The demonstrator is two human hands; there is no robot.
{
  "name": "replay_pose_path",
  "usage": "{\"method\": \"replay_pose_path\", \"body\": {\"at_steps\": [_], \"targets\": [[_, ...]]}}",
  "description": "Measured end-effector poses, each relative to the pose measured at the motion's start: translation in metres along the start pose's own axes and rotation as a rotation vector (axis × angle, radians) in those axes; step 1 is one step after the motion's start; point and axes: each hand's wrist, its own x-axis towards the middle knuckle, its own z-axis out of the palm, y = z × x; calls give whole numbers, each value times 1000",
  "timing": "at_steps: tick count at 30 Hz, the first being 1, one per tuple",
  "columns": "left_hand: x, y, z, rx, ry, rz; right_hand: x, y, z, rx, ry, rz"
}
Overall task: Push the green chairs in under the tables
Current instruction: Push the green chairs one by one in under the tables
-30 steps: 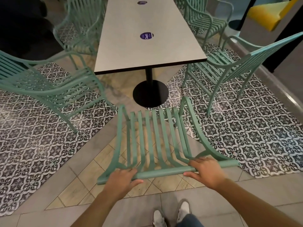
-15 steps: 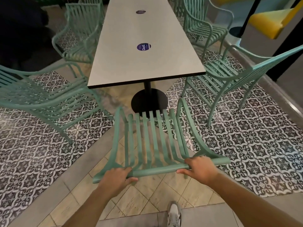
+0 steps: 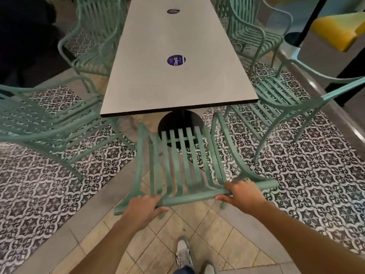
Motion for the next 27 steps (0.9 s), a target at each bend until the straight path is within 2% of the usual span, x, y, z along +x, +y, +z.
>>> {"method": "replay_pose_path", "body": {"at_steps": [13, 20, 27], "targets": [[70, -28, -39, 62, -64, 16, 71, 16, -21, 5, -19, 27], [102, -44, -47, 7, -77, -7, 105, 24, -30, 61, -35, 49], [125, -60, -55, -63, -102, -66, 135, 29, -27, 57, 21, 52]]}}
